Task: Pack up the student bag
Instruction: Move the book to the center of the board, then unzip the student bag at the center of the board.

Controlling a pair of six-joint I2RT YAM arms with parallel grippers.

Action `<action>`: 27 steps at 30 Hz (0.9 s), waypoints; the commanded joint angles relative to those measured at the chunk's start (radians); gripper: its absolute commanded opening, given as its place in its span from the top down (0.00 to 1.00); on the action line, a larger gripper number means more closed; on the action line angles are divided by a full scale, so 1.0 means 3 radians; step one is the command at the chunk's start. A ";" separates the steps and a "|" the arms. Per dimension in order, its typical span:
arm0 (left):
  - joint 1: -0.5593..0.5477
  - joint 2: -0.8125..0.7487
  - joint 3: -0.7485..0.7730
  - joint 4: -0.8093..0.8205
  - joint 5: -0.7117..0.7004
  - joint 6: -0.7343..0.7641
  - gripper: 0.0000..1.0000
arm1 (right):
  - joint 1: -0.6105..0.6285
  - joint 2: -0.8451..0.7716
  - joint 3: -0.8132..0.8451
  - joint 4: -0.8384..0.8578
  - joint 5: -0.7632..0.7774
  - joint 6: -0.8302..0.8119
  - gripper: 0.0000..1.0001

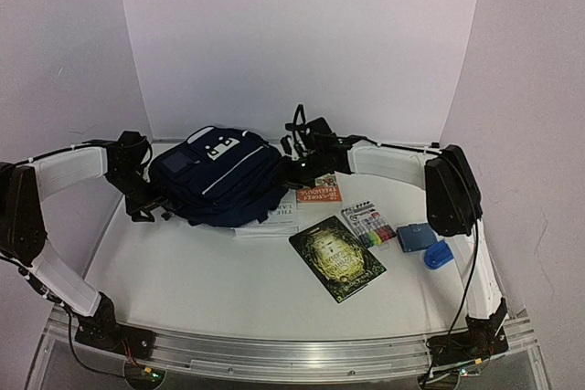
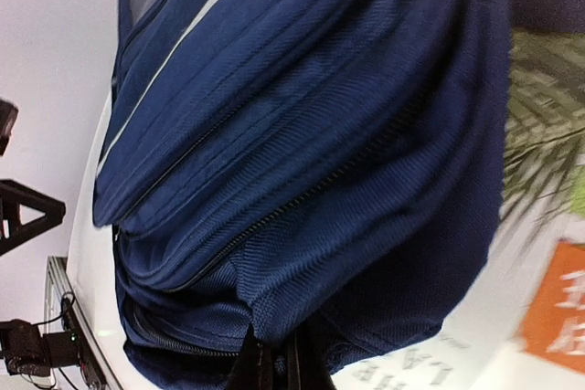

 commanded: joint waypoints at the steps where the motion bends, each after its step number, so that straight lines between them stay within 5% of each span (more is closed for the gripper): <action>1: 0.0023 0.0122 -0.0016 0.0528 0.0245 0.0323 0.33 | -0.0163 -0.0311 -0.0116 0.0041 -0.0048 -0.0160 1.00; 12: 0.0020 0.0557 -0.0035 0.1055 0.0636 0.0940 0.45 | -0.0193 -0.0169 -0.0165 0.0009 0.0018 -0.0323 1.00; 27: 0.0023 0.0717 -0.0308 0.1523 0.0381 0.1349 0.49 | -0.0201 -0.0206 -0.0216 -0.0026 0.0015 -0.0368 1.00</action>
